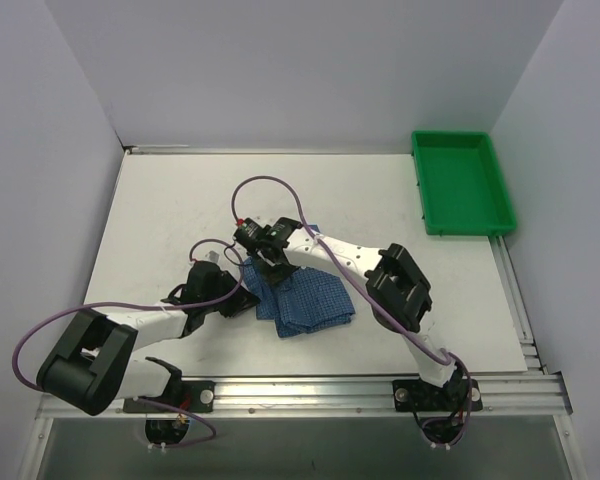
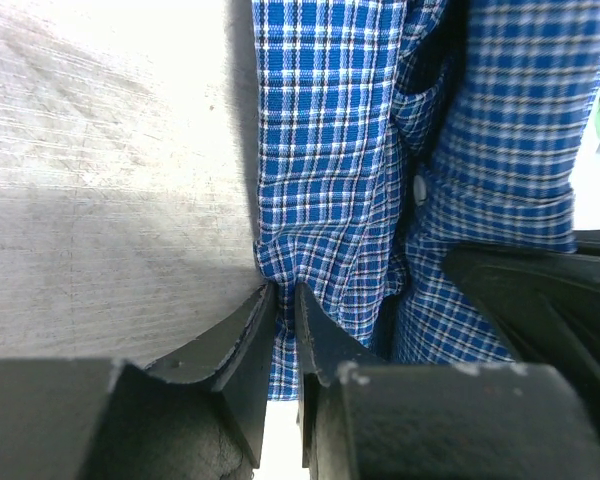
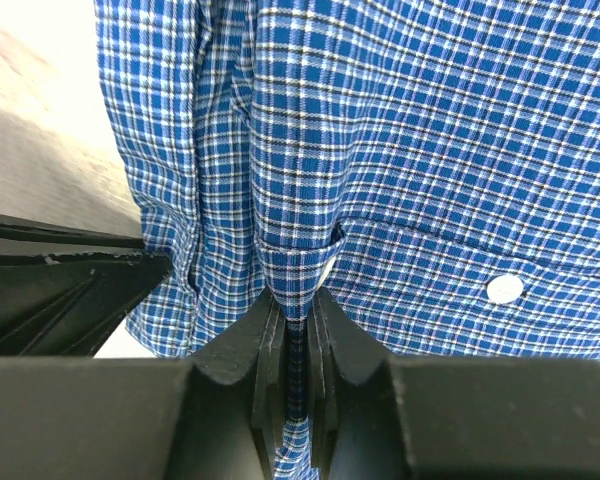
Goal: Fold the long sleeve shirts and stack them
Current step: Fold the shirt
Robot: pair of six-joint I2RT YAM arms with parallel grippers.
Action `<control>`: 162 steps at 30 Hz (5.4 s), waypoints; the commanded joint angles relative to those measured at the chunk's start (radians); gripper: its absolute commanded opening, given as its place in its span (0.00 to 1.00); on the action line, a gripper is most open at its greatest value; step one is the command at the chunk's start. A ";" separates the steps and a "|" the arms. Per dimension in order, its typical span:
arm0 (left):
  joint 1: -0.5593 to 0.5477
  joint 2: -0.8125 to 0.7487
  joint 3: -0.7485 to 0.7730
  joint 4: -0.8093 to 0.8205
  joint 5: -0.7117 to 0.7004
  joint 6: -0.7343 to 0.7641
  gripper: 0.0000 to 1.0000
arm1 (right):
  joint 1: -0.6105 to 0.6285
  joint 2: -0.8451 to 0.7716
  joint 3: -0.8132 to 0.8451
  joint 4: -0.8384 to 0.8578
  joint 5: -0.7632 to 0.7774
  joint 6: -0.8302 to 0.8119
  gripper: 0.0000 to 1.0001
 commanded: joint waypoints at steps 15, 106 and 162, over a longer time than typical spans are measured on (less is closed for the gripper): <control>0.002 -0.061 0.002 -0.090 -0.050 0.034 0.29 | -0.001 -0.069 -0.053 0.059 -0.046 0.027 0.29; 0.082 0.140 0.353 0.087 0.021 0.070 0.45 | -0.597 -0.309 -0.757 1.321 -0.793 0.507 0.45; -0.332 -0.186 0.127 -0.399 -0.186 0.019 0.45 | -0.522 -1.029 -1.273 0.668 -0.557 0.119 0.42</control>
